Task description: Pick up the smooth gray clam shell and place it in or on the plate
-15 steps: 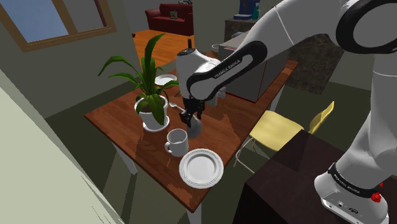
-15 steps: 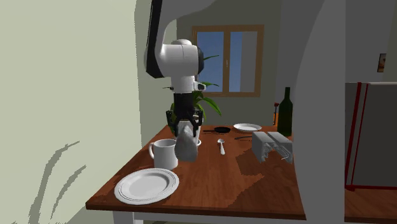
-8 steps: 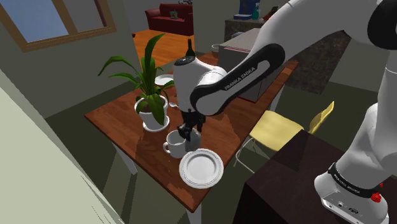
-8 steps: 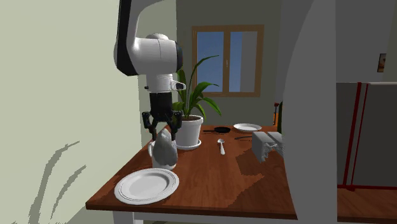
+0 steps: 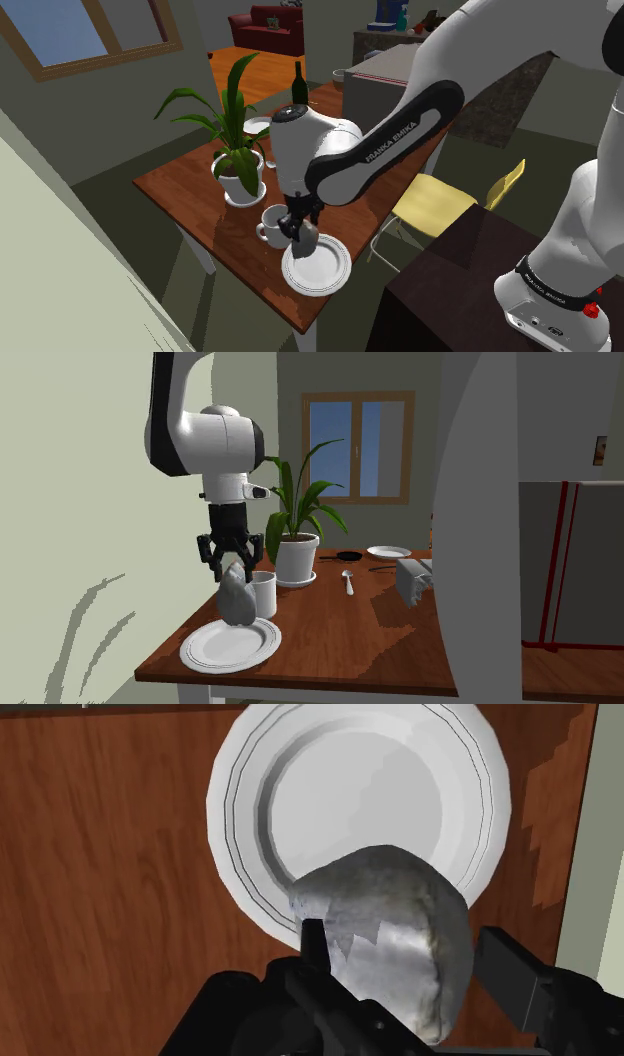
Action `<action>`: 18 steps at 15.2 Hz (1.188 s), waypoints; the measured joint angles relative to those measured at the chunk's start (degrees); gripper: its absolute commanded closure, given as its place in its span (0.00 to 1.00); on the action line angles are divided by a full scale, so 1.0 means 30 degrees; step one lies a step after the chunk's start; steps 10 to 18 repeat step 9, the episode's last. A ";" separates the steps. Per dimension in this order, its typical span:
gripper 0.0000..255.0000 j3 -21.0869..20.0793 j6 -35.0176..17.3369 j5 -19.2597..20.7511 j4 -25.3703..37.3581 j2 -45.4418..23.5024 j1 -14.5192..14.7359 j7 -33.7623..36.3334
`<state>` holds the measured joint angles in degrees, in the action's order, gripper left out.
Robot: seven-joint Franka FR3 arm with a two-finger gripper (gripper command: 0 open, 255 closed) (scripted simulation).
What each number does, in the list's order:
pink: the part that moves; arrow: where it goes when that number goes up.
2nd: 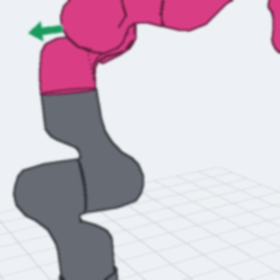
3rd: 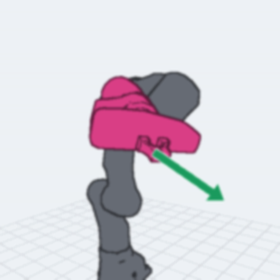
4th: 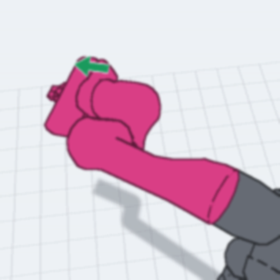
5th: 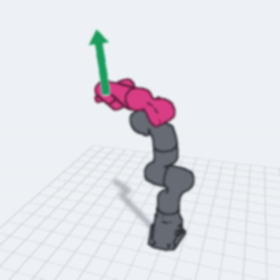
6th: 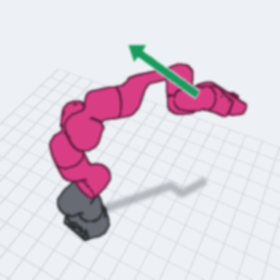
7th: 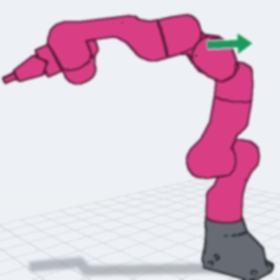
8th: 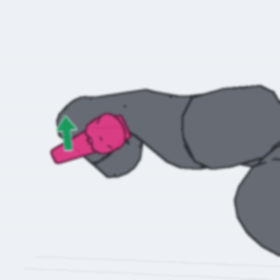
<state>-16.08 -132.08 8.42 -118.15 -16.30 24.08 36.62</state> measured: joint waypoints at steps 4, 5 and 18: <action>1.00 0.0161 -0.0864 0.0376 -0.0042 -0.0767 0.0100 0.0257; 1.00 0.0190 -0.1060 0.0436 -0.0156 -0.0883 0.0112 0.0302; 0.00 0.0319 -0.1453 0.0626 -0.0128 -0.1000 0.0115 0.0437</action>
